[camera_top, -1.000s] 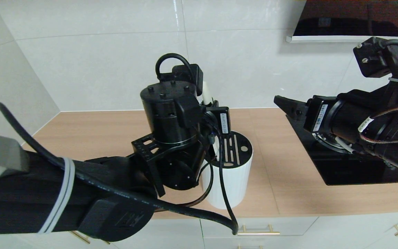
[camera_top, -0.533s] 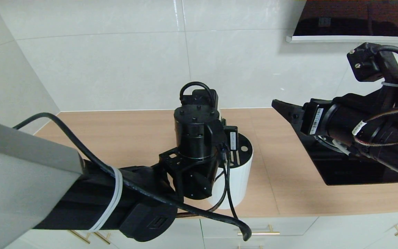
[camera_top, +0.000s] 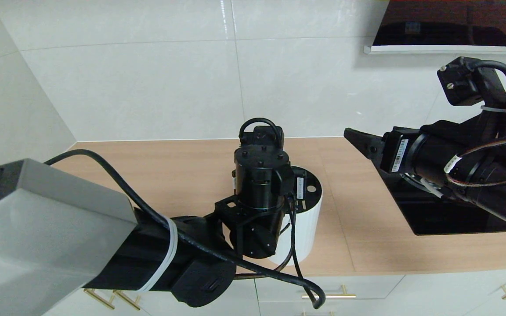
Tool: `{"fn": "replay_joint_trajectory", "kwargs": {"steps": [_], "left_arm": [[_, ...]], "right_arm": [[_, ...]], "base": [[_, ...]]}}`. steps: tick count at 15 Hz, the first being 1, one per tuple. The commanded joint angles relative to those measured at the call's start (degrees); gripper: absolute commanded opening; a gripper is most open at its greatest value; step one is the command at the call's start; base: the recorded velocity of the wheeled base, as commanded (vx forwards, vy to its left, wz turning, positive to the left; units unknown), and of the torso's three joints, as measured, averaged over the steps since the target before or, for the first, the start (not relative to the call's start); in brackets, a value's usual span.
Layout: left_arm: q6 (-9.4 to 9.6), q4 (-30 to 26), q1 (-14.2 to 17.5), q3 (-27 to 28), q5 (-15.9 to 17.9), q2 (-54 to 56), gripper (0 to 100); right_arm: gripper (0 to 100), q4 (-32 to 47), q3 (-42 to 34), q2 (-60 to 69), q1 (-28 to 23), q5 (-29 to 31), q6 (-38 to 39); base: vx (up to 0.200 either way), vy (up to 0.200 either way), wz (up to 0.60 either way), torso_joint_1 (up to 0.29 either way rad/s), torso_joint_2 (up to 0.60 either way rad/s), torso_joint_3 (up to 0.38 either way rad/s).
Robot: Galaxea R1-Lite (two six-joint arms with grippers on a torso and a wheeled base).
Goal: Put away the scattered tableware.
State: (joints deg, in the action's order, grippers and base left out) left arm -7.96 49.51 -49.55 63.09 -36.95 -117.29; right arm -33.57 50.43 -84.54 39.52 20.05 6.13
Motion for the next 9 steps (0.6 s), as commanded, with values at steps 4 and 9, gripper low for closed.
{"fn": "replay_joint_trajectory", "kwargs": {"steps": [4, 9], "left_arm": [[-0.13, 0.2, -0.2, -0.3, -0.4, 0.9, 100], [-0.39, 3.2, -1.7, -2.2, -0.3, 5.3, 100]], "right_arm": [[100, 0.0, -0.1, -0.1, 0.0, 0.0, 0.0], [100, 0.0, -0.1, -0.2, 0.0, 0.1, 0.0]], "base": [[0.0, 0.0, 0.0, 0.0, 0.0, 0.0], [0.0, 0.0, 0.0, 0.0, 0.0, 0.0]]}}
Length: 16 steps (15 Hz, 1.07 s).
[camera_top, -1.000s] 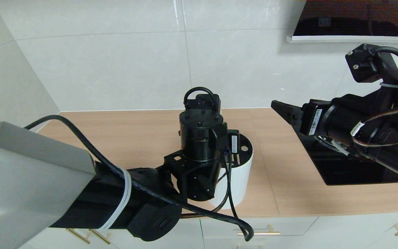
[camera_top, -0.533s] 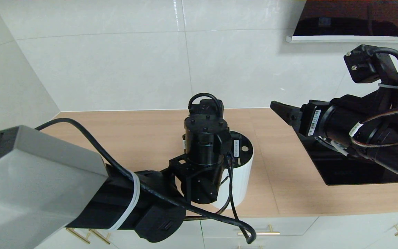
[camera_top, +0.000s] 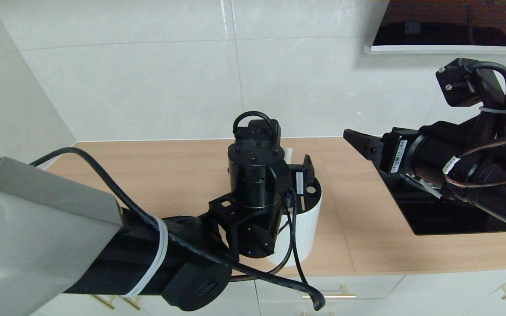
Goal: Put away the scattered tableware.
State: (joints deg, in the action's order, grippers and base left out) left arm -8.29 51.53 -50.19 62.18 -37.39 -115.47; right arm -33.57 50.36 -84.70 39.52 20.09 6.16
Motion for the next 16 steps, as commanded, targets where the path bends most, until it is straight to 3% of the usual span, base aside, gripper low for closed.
{"fn": "replay_joint_trajectory", "kwargs": {"steps": [1, 2, 4, 5, 6, 7, 8, 9, 10, 11, 12, 14, 16], "left_arm": [[0.03, 2.7, -1.4, -2.9, 0.8, 7.5, 100], [0.12, 3.0, -1.4, -4.2, 1.9, 10.7, 100], [0.47, 2.7, -0.4, -11.3, 10.6, 22.7, 100], [1.43, 2.3, 0.4, -14.4, 14.7, 26.8, 100], [3.81, 1.3, 2.5, -18.1, 18.1, 32.1, 100], [5.39, 0.0, 4.7, -20.1, 19.9, 36.9, 100], [5.56, -1.8, 5.6, -21.9, 20.8, 41.8, 100], [5.3, -2.0, 5.6, -22.7, 20.9, 43.2, 100], [2.14, -2.6, 7.1, -29.8, 22.2, 51.1, 100], [1.7, -2.7, 8.5, -32.7, 23.1, 54.0, 100], [1.61, -4.2, 13.3, -38.5, 25.0, 61.1, 100], [1.79, -14.6, 18.2, -41.0, 25.3, 72.1, 100], [1.87, -30.1, 19.7, -40.6, 25.7, 84.5, 100]], "right_arm": [[100, 0.0, -0.2, 0.1, 0.0, 0.0, 0.0], [100, 0.0, -0.3, 0.2, 0.0, 0.0, 0.0], [100, -0.3, -0.4, 0.3, 0.0, 0.2, -1.1], [100, -0.4, -1.0, 0.6, 0.0, 0.2, -1.2], [100, -0.4, -2.5, 1.9, 0.0, -0.1, -2.3], [100, -0.3, -4.1, 3.0, -0.1, -0.1, -5.2], [100, -0.4, -7.4, 4.6, -0.4, 0.2, -7.9], [100, -0.4, -8.5, 5.3, -0.7, 0.3, -8.4], [100, -0.6, -15.4, 10.3, -2.8, 1.2, -9.0], [100, -0.6, -17.6, 13.1, -3.2, 1.6, -8.9], [100, 0.0, -22.3, 21.3, -4.4, 2.1, -8.8], [100, 0.2, -28.9, 31.8, -11.2, 1.4, -8.9], [100, 1.0, -33.3, 40.7, -19.4, -1.5, -8.8]], "base": [[0.0, 0.0, 0.0, 0.0, 0.0, 0.0], [0.0, 0.0, 0.0, 0.0, 0.0, 0.0], [0.0, 0.0, 0.0, 0.0, 0.0, 0.0], [0.0, 0.0, 0.0, 0.0, 0.0, 0.0], [0.0, 0.0, 0.0, 0.0, 0.0, 0.0], [0.0, 0.0, 0.0, 0.0, 0.0, 0.0], [0.0, 0.0, 0.0, 0.0, 0.0, 0.0], [0.0, 0.0, 0.0, 0.0, 0.0, 0.0], [0.0, 0.0, 0.0, 0.0, 0.0, 0.0], [0.0, 0.0, 0.0, 0.0, 0.0, 0.0], [0.0, 0.0, 0.0, 0.0, 0.0, 0.0], [0.0, 0.0, 0.0, 0.0, 0.0, 0.0], [0.0, 0.0, 0.0, 0.0, 0.0, 0.0]]}}
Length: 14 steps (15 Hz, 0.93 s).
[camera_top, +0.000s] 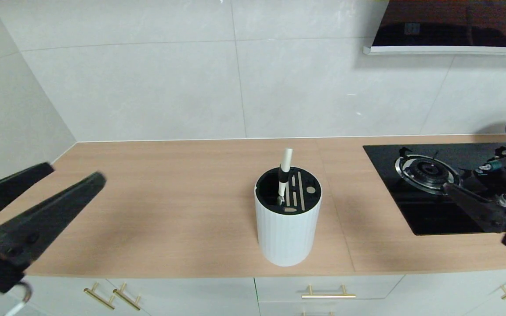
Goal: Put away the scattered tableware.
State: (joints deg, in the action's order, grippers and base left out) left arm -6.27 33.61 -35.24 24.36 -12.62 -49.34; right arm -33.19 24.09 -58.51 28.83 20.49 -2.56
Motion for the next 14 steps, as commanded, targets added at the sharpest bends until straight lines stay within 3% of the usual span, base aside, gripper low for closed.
{"fn": "replay_joint_trajectory", "kwargs": {"steps": [1, 3, 5, 6, 7, 9, 10, 12, 13, 14], "left_arm": [[-0.15, -21.4, 8.9, -2.4, 2.9, 25.6, 100], [-0.15, -30.3, 14.2, -2.7, 7.6, 35.1, 100], [-0.15, -36.5, 18.0, -2.0, 10.1, 42.8, 100], [-0.15, -37.4, 18.5, -1.7, 10.2, 44.1, 100], [-0.06, -38.0, 19.6, -1.6, 9.3, 45.6, 100], [-0.06, -37.5, 19.8, -1.3, 2.3, 45.6, 100], [-0.06, -36.7, 20.1, -1.1, 1.7, 45.1, 100], [0.99, -35.5, 27.0, 1.0, 4.2, 43.8, 100], [2.66, -35.3, 27.4, 1.0, 4.6, 43.7, 100], [2.66, -35.3, 27.7, 0.9, 4.5, 43.7, 100]], "right_arm": [[100, 3.0, -8.5, 22.0, -12.1, -4.4, -0.1], [100, 11.7, -7.8, 33.0, -15.4, -4.8, -0.3], [100, 22.3, -4.6, 43.0, -17.8, -4.9, -1.0], [100, 25.5, -3.4, 45.3, -17.9, -4.9, -1.3], [100, 34.2, -1.1, 50.8, -18.3, -5.0, -1.7], [100, 38.6, -0.5, 52.7, -22.6, -5.1, -1.5], [100, 38.8, -0.8, 53.0, -24.5, -5.4, -1.5], [100, 39.4, -2.0, 56.0, -29.0, -8.4, -1.6], [100, 39.9, -3.4, 57.3, -29.6, -9.3, -1.6], [100, 39.8, -3.7, 57.5, -29.6, -9.3, -1.7]], "base": [[0.0, 0.0, 0.0, 0.0, 0.0, 0.0], [0.0, 0.0, 0.0, 0.0, 0.0, 0.0], [0.0, 0.0, 0.0, 0.0, 0.0, 0.0], [0.0, 0.0, 0.0, 0.0, 0.0, 0.0], [0.0, 0.0, 0.0, 0.0, 0.0, 0.0], [0.0, 0.0, 0.0, 0.0, 0.0, 0.0], [0.0, 0.0, 0.0, 0.0, 0.0, 0.0], [0.0, 0.0, 0.0, 0.0, 0.0, 0.0], [0.0, 0.0, 0.0, 0.0, 0.0, 0.0], [0.0, 0.0, 0.0, 0.0, 0.0, 0.0]]}}
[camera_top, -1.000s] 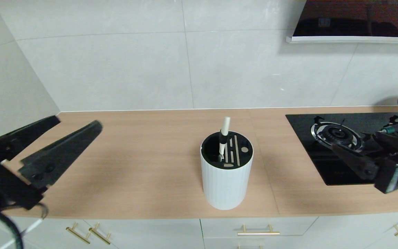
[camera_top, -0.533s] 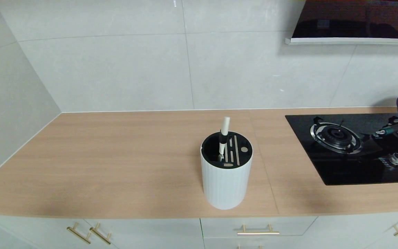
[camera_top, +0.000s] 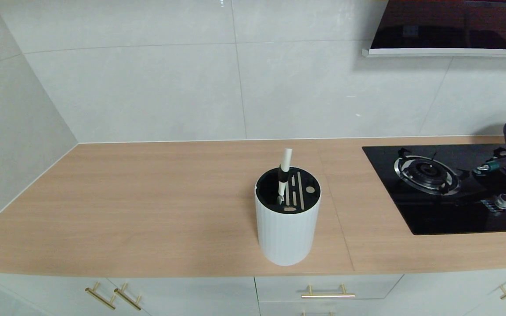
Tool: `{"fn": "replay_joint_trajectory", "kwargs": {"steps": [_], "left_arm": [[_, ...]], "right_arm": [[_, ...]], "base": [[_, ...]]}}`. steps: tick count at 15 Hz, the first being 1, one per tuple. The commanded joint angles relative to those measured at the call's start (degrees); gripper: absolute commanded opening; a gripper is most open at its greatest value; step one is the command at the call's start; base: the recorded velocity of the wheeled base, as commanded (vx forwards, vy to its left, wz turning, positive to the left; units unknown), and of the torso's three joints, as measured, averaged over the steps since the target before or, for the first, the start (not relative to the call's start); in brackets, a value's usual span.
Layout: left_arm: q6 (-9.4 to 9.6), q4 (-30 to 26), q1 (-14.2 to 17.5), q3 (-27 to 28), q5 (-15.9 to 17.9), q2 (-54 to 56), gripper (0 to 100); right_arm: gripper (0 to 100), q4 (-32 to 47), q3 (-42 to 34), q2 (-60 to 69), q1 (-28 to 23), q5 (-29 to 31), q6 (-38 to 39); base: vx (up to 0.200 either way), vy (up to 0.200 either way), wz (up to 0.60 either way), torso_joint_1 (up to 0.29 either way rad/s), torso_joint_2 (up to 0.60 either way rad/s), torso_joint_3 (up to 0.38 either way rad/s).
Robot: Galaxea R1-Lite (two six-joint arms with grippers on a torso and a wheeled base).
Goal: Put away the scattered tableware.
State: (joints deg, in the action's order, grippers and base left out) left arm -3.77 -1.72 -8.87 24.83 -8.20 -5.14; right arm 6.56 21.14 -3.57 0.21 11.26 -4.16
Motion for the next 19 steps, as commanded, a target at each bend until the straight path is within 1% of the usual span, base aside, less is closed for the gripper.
{"fn": "replay_joint_trajectory", "kwargs": {"steps": [1, 2, 3, 4, 5, 6, 7, 8, 9, 10, 11, 12, 13, 14, 15, 18, 19], "left_arm": [[-1.51, 0.3, 4.0, -3.4, -2.3, -0.4, 100], [-2.12, 1.4, 7.0, -6.7, -2.1, 0.7, 100], [-1.95, 1.5, 7.6, -7.5, -1.8, 1.5, 100], [1.04, 2.2, 9.0, -13.4, 1.4, 5.1, 100], [1.31, 4.4, 9.0, -16.2, 0.4, 5.1, 100], [2.01, 7.3, 9.0, -20.0, 0.2, 5.1, 100], [5.0, 9.5, 9.0, -24.0, 0.3, 5.1, 100], [6.93, 8.0, 9.0, -24.8, 0.0, 5.1, 100], [7.02, 3.9, 9.0, -24.7, 0.2, 5.1, 100], [6.84, 4.0, 9.0, -24.7, 0.7, 5.1, 100], [6.76, 4.0, 9.0, -24.7, 3.3, 5.1, 100], [6.32, 2.2, 9.0, -24.8, 7.8, 5.1, 100], [5.7, 1.4, 9.0, -24.7, 8.6, 5.1, 100], [5.35, 1.7, 9.0, -24.7, 8.6, 5.1, 100], [5.61, 1.6, 9.0, -24.7, 8.6, 5.1, 100], [4.91, 1.7, 9.0, -24.7, 8.6, 5.1, 100], [4.21, 1.7, 9.0, -24.7, 8.6, 5.1, 100]], "right_arm": [[100, -0.3, -4.8, 3.4, -0.6, 1.4, 1.0], [100, -0.8, -7.4, 3.4, -0.6, 2.9, 1.6], [100, -1.1, -8.0, 3.4, -0.6, 3.1, 1.7], [100, -5.3, -13.4, 3.4, -0.6, 3.9, 1.9], [100, -8.8, -16.6, 3.4, -0.6, 3.9, 1.9], [100, -13.4, -20.9, 3.4, -0.6, 3.8, 1.6], [100, -12.1, -21.1, 3.4, -0.6, 3.5, 1.6], [100, -10.5, -21.1, 3.4, -0.6, 3.2, 1.8], [100, -9.4, -21.1, 3.4, -0.6, 1.8, 1.9], [100, -9.3, -21.1, 3.4, -0.6, -0.8, 1.9], [100, -9.1, -21.1, 3.4, -0.6, -3.8, 1.8], [100, -8.0, -21.1, 3.3, -0.6, -10.0, 1.5], [100, -5.2, -20.9, 3.4, -0.6, -13.6, 1.5], [100, -5.9, -21.0, 3.4, -0.6, -13.4, 1.6], [100, -6.0, -21.1, 3.4, -0.6, -13.2, 1.6], [100, -6.0, -21.1, 3.4, -0.6, -13.1, 1.7], [100, -6.0, -21.1, 3.4, -0.6, -13.1, 1.7]], "base": [[0.0, 0.0, 0.0, 0.0, 0.0, 0.0], [0.0, 0.0, 0.0, 0.0, 0.0, 0.0], [0.0, 0.0, 0.0, 0.0, 0.0, 0.0], [0.0, 0.0, 0.0, 0.0, 0.0, 0.0], [0.0, 0.0, 0.0, 0.0, 0.0, 0.0], [0.0, 0.0, 0.0, 0.0, 0.0, 0.0], [0.0, 0.0, 0.0, 0.0, 0.0, 0.0], [0.0, 0.0, 0.0, 0.0, 0.0, 0.0], [0.0, 0.0, 0.0, 0.0, 0.0, 0.0], [0.0, 0.0, 0.0, 0.0, 0.0, 0.0], [0.0, 0.0, 0.0, 0.0, 0.0, 0.0], [0.0, 0.0, 0.0, 0.0, 0.0, 0.0], [0.0, 0.0, 0.0, 0.0, 0.0, 0.0], [0.0, 0.0, 0.0, 0.0, 0.0, 0.0], [0.0, 0.0, 0.0, 0.0, 0.0, 0.0], [0.0, 0.0, 0.0, 0.0, 0.0, 0.0], [0.0, 0.0, 0.0, 0.0, 0.0, 0.0]]}}
